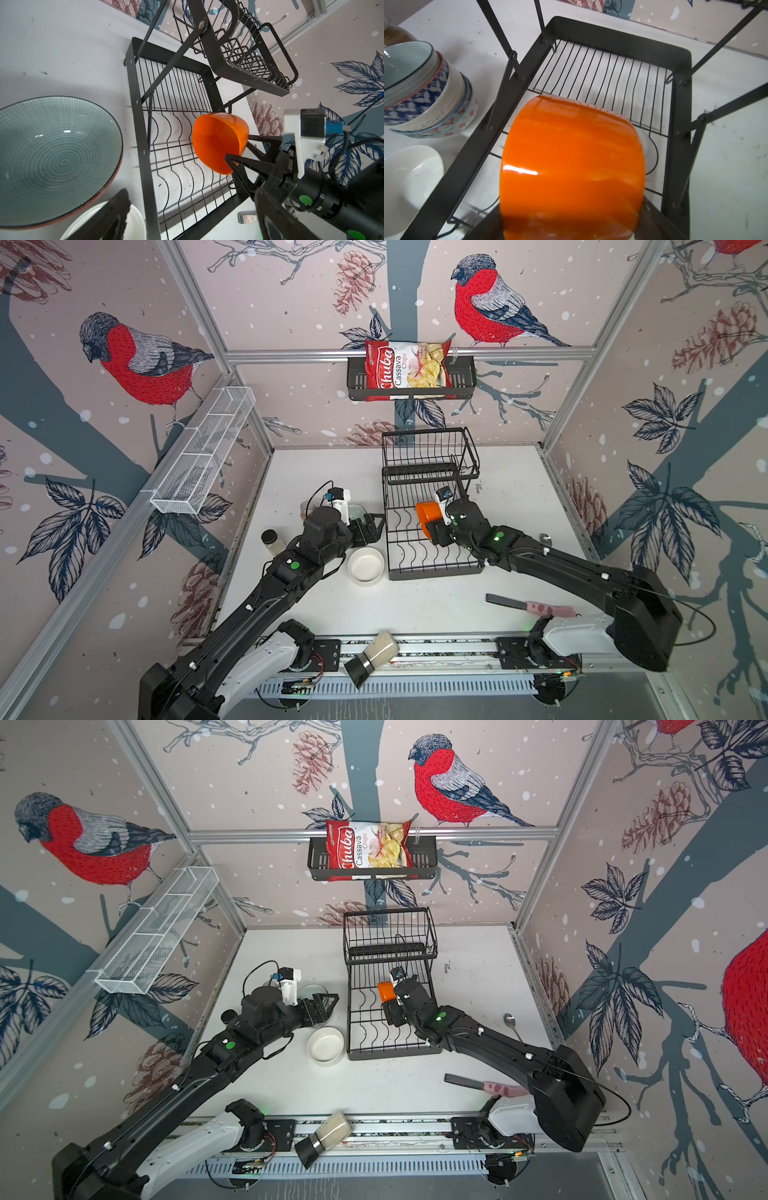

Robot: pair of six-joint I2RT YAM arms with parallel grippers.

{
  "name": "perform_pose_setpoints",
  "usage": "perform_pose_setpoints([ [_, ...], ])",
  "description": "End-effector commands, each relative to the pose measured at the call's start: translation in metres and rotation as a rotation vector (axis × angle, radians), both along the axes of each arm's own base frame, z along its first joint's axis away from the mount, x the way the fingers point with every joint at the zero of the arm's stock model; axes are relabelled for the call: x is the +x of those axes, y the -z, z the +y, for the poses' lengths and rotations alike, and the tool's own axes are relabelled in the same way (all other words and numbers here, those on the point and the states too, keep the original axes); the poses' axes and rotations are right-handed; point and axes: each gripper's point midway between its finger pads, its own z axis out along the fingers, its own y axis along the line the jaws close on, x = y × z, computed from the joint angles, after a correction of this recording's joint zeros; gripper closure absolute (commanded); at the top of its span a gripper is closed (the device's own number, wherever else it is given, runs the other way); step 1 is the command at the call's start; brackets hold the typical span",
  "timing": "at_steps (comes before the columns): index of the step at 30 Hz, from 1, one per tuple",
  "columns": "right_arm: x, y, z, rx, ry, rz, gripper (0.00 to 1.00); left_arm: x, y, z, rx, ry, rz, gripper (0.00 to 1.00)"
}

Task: Load the bowls into the dish rack
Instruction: 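Open and withdraw the left gripper while the right gripper lowers the bowl into the rack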

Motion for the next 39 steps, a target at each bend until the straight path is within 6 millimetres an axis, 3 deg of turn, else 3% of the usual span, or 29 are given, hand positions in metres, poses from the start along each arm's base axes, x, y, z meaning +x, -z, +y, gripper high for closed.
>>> perform_pose_setpoints([
  [1,0.015,-0.012,-0.002,-0.054,0.056,-0.098,0.24,0.000,0.006,0.009,0.046,-0.026,0.002,0.06],
  [13,0.027,-0.015,-0.005,-0.245,0.146,-0.234,0.24,0.001,0.014,0.013,0.077,-0.038,0.011,0.06],
  [22,0.040,-0.002,-0.007,-0.458,0.191,-0.313,0.24,0.003,0.018,0.016,0.084,-0.047,0.014,0.06],
  [32,0.053,-0.006,-0.002,-0.585,0.211,-0.396,0.23,0.002,0.024,0.018,0.089,-0.049,0.022,0.05],
  [39,0.063,0.002,0.000,-0.695,0.201,-0.421,0.22,0.003,0.026,0.019,0.092,-0.051,0.021,0.05],
])
